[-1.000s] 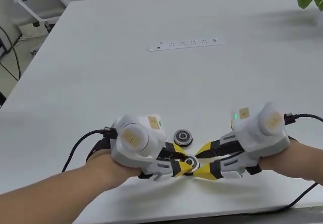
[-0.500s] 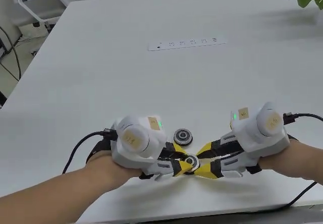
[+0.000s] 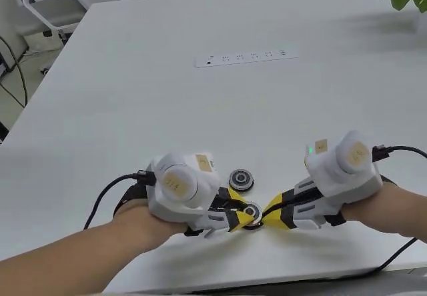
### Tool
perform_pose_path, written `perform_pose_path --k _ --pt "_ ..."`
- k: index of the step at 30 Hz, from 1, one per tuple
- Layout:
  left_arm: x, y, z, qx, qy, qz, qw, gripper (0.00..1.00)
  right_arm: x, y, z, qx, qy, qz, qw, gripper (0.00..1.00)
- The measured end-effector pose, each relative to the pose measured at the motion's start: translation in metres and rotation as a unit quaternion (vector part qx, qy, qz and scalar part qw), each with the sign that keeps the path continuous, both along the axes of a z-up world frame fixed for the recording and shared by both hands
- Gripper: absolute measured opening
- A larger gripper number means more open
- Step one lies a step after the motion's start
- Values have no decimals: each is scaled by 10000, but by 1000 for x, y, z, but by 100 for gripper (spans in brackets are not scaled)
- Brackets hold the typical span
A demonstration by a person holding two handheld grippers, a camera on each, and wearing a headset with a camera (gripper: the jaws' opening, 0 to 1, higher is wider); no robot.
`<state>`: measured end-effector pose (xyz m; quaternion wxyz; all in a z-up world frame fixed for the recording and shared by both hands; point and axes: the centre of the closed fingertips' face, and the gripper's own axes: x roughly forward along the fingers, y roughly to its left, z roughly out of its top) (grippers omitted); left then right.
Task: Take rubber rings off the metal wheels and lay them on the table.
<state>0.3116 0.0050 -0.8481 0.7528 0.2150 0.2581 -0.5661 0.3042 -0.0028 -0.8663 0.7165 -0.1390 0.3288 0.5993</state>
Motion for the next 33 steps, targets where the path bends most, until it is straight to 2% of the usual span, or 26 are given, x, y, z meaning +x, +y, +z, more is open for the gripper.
perform_pose_path --k 10,11,15,25,30,32,33 --pt "1 1 0 43 -15 50 10000 12 4 -3 3 150 512 -559 9970 0" --pt "1 1 0 59 -23 54 10000 12 5 -4 3 198 640 -664 9955 0" --pt "1 1 -1 63 -19 69 10000 12 7 -6 6 342 876 -892 9916 0" --pt "1 1 -1 63 -15 70 10000 12 3 -4 13 529 1196 -1111 9852 0" --pt "1 1 -1 51 -3 85 10000 12 4 -5 9 457 1224 -1145 9848 0" --pt "0 1 -1 54 -6 89 9999 12 5 -5 9 492 1288 -1221 9829 0" --pt "0 1 -1 59 -7 93 9999 12 6 -4 9 573 1385 -1319 9799 0"
